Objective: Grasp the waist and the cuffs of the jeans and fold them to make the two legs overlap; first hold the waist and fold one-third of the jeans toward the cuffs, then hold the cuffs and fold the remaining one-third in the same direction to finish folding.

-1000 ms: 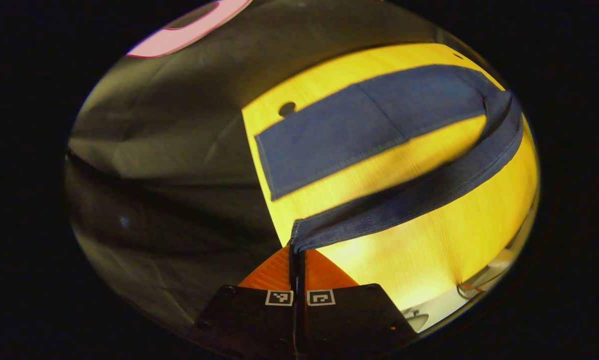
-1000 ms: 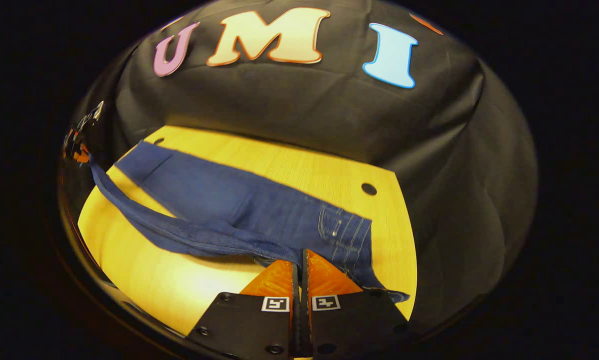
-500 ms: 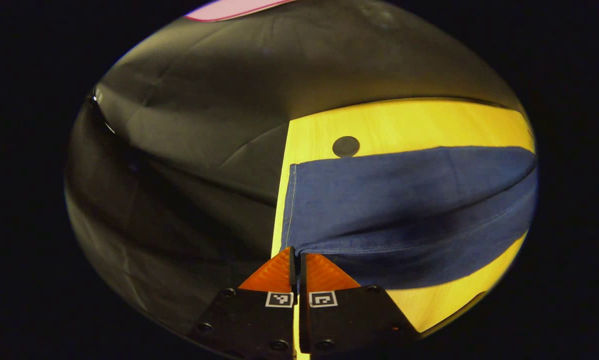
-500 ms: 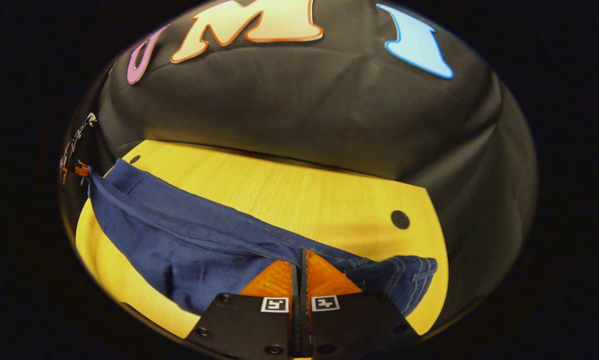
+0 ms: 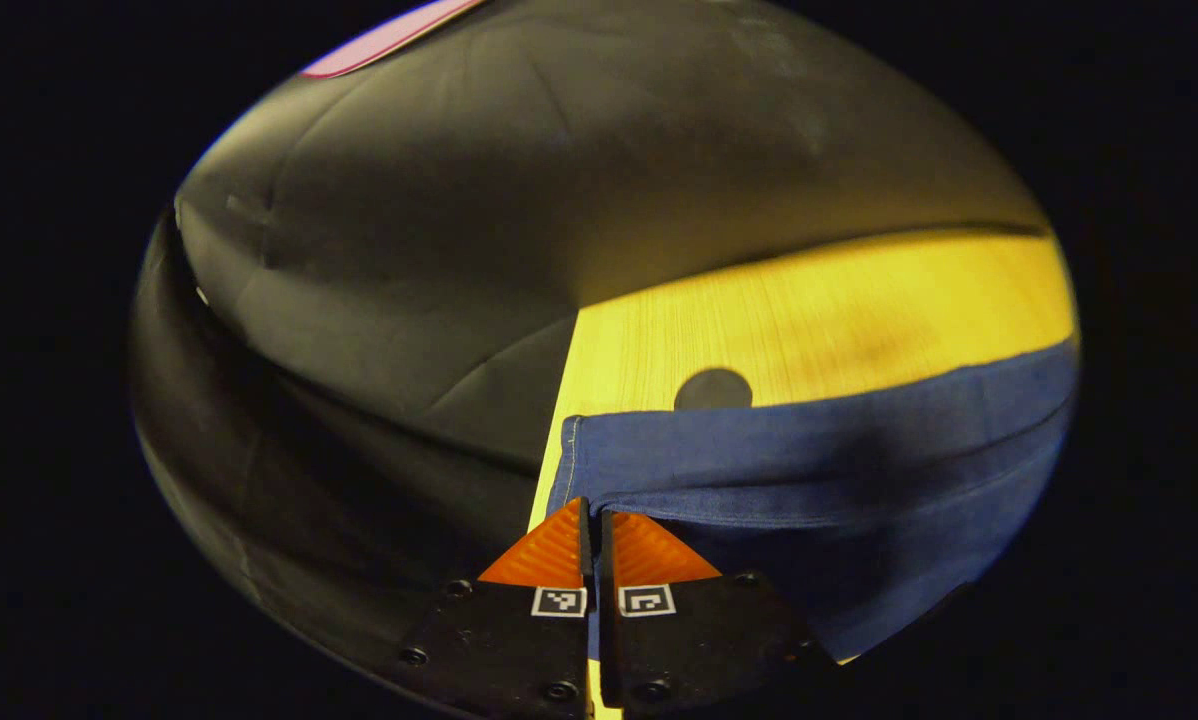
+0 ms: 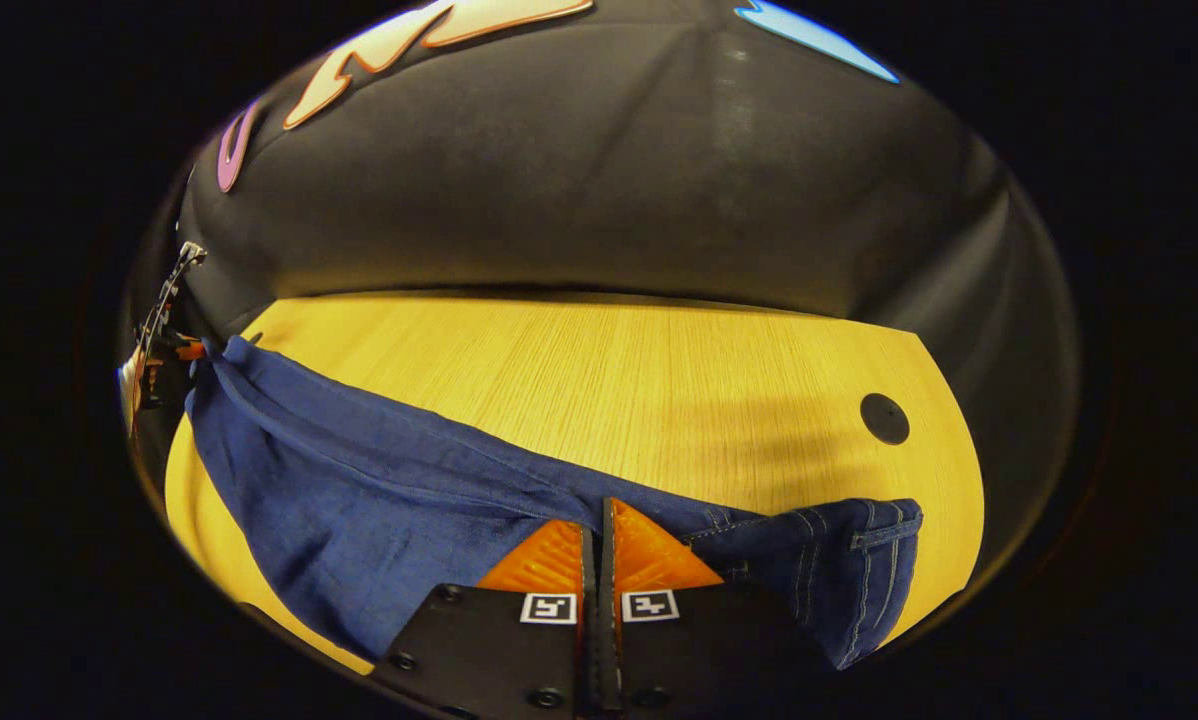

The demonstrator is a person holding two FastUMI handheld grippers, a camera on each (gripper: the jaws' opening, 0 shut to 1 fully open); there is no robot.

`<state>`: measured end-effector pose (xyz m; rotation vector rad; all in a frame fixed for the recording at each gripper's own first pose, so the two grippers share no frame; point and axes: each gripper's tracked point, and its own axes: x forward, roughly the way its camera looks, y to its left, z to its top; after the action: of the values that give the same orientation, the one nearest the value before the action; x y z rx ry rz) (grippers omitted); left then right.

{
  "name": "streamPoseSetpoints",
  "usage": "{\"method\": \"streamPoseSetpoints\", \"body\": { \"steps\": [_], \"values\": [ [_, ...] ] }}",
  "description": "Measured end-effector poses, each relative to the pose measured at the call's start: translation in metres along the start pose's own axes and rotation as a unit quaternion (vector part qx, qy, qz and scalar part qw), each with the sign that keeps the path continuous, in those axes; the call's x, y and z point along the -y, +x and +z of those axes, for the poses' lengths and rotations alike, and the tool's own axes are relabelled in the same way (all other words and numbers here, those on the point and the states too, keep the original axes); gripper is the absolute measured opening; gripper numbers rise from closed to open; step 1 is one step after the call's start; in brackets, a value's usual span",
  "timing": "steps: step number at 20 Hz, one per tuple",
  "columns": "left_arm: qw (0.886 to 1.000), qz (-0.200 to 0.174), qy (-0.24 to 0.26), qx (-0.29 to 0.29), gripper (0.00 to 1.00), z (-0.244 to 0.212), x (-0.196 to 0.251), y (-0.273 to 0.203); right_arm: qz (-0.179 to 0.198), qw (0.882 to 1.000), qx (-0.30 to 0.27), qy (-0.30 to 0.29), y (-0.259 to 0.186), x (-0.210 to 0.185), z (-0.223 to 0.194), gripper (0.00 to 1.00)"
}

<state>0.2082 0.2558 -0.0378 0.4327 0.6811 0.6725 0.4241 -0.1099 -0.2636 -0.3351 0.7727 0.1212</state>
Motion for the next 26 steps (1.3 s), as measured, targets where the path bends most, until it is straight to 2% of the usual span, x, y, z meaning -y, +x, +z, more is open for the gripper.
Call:
{"method": "streamPoseSetpoints", "body": {
  "steps": [2,5,6,8,9,10,11,12,13,14,15,17,18,21,22,23,24,25,26],
  "values": [
    [0.999,0.007,-0.035,0.018,0.01,-0.008,-0.017,-0.008,0.009,0.999,-0.009,0.032,0.000,0.000,-0.005,0.04],
    [0.995,0.025,-0.081,0.045,0.50,-0.007,-0.024,-0.019,0.026,0.996,0.006,0.088,-0.006,-0.001,0.001,0.11],
    [0.990,0.026,-0.119,0.070,0.66,-0.002,-0.029,-0.025,0.028,0.995,0.013,0.099,-0.011,-0.001,0.006,0.29],
    [0.969,-0.001,-0.204,0.136,0.98,0.020,-0.030,-0.048,0.034,0.991,0.036,0.120,-0.028,0.006,0.012,0.63],
    [0.959,-0.012,-0.229,0.164,0.98,0.032,-0.034,-0.062,0.036,0.989,0.051,0.136,-0.051,0.007,0.019,0.79],
    [0.953,-0.026,-0.240,0.182,0.96,0.035,-0.033,-0.071,0.033,0.986,0.067,0.146,-0.056,0.014,0.022,0.96],
    [0.951,-0.034,-0.242,0.192,0.96,0.032,-0.035,-0.077,0.024,0.985,0.082,0.152,-0.074,0.025,0.027,0.98],
    [0.950,-0.045,-0.239,0.195,0.95,0.027,-0.033,-0.077,0.008,0.983,0.099,0.155,-0.087,0.042,0.029,0.94],
    [0.951,-0.057,-0.230,0.200,0.96,0.027,-0.030,-0.078,-0.011,0.982,0.105,0.154,-0.097,0.060,0.027,0.98],
    [0.952,-0.065,-0.222,0.202,0.96,0.025,-0.028,-0.079,-0.031,0.982,0.105,0.151,-0.109,0.078,0.017,0.94],
    [0.952,-0.076,-0.216,0.205,0.96,0.023,-0.025,-0.076,-0.048,0.983,0.098,0.147,-0.120,0.092,0.007,0.98],
    [0.952,-0.101,-0.207,0.201,0.95,0.021,-0.021,-0.077,-0.070,0.984,0.076,0.146,-0.133,0.113,-0.017,0.94],
    [0.952,-0.114,-0.205,0.199,0.95,0.021,-0.020,-0.077,-0.076,0.984,0.062,0.148,-0.135,0.122,-0.030,0.98],
    [0.948,-0.147,-0.204,0.194,0.95,0.022,-0.017,-0.081,-0.087,0.980,0.031,0.173,-0.132,0.141,-0.061,0.98],
    [0.948,-0.152,-0.203,0.193,0.95,0.023,-0.019,-0.082,-0.083,0.979,0.026,0.183,-0.128,0.146,-0.068,0.94],
    [0.948,-0.157,-0.200,0.191,0.95,0.023,-0.017,-0.084,-0.079,0.978,0.017,0.192,-0.126,0.149,-0.075,0.98],
    [0.947,-0.162,-0.197,0.193,0.95,0.025,-0.017,-0.085,-0.075,0.978,0.012,0.197,-0.123,0.152,-0.081,0.94],
    [0.947,-0.166,-0.194,0.197,0.95,0.023,-0.017,-0.084,-0.072,0.977,0.010,0.198,-0.119,0.157,-0.084,0.98],
    [0.946,-0.165,-0.192,0.202,0.95,0.024,-0.018,-0.084,-0.066,0.977,0.005,0.203,-0.115,0.160,-0.087,0.96]
  ]
}}
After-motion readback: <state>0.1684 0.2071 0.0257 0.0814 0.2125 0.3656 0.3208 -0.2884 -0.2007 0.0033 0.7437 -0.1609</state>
